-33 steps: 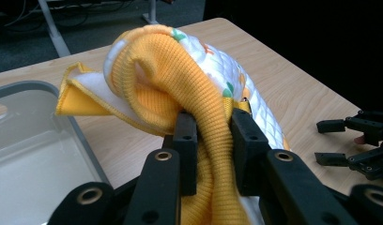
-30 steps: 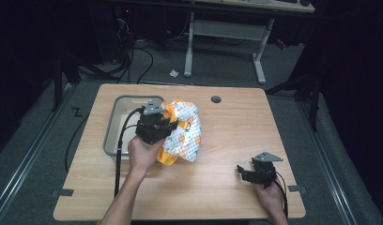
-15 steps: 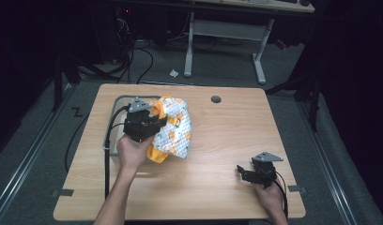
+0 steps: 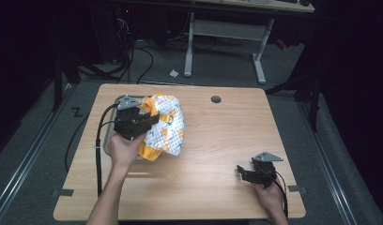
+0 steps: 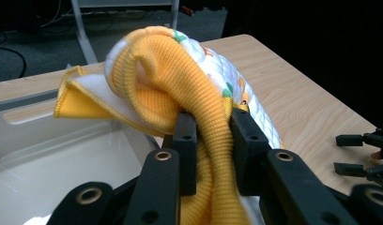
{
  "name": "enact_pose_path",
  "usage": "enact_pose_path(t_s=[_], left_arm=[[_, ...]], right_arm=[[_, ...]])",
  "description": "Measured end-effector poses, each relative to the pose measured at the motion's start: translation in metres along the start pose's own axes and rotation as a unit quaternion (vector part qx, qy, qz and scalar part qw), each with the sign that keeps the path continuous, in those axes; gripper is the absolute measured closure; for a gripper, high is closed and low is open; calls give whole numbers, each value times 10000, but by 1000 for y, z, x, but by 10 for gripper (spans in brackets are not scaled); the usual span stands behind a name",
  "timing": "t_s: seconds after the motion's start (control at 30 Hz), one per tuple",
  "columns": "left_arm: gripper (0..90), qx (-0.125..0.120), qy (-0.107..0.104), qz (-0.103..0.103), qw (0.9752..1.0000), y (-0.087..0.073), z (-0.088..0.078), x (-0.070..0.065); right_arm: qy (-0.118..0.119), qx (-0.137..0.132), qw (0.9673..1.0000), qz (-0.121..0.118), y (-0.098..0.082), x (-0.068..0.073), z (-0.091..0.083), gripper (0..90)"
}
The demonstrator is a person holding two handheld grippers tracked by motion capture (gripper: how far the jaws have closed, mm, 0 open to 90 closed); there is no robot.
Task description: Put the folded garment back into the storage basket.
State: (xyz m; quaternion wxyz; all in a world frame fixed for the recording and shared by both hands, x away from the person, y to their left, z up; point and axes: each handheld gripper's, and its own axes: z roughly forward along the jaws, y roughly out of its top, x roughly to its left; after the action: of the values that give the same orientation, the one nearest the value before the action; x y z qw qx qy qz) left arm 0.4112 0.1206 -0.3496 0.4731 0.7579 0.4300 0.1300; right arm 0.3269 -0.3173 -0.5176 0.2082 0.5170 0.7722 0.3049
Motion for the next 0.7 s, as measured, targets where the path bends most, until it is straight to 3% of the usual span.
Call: enact_pose_path(t_s=[0.7], left_arm=[[744, -15, 224, -129, 9997, 0, -15, 21]], right_arm=[[-1, 2, 10000, 0, 0, 0, 0, 258]])
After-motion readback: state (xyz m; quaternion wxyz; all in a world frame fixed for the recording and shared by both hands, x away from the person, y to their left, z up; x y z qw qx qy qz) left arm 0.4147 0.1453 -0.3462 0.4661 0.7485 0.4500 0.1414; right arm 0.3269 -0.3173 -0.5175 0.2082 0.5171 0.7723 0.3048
